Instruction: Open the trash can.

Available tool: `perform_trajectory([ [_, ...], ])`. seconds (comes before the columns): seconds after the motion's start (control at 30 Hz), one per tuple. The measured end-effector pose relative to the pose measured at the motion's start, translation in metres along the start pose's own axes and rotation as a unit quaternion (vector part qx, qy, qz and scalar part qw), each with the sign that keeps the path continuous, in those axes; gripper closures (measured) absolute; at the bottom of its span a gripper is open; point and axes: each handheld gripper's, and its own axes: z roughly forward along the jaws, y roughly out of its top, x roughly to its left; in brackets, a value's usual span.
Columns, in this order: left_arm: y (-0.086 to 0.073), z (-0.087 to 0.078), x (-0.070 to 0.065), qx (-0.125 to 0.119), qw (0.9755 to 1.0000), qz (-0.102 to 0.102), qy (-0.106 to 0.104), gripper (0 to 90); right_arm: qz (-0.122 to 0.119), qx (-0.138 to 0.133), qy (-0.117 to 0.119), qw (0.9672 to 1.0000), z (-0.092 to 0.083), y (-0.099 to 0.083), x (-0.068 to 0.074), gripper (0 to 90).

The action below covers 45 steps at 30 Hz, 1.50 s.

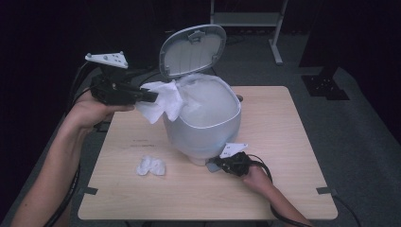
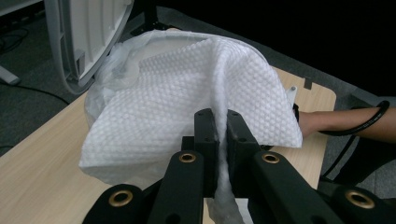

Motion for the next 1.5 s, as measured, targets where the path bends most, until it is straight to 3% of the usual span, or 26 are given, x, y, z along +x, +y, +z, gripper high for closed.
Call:
perform_trajectory([
  [0.83, 0.025, 0.032, 0.003, 0.018, 0.9998, 0.002, -0.009, 85.1, 0.003, -0.001, 0.002, 1.0000, 0.000, -0.001, -0.002, 85.6],
  [1.5, 0.044, 0.068, 0.001, 0.041, 0.9989, 0.013, -0.018, 85.2, 0.002, -0.001, 0.003, 1.0000, 0.000, -0.001, -0.001, 85.6],
])
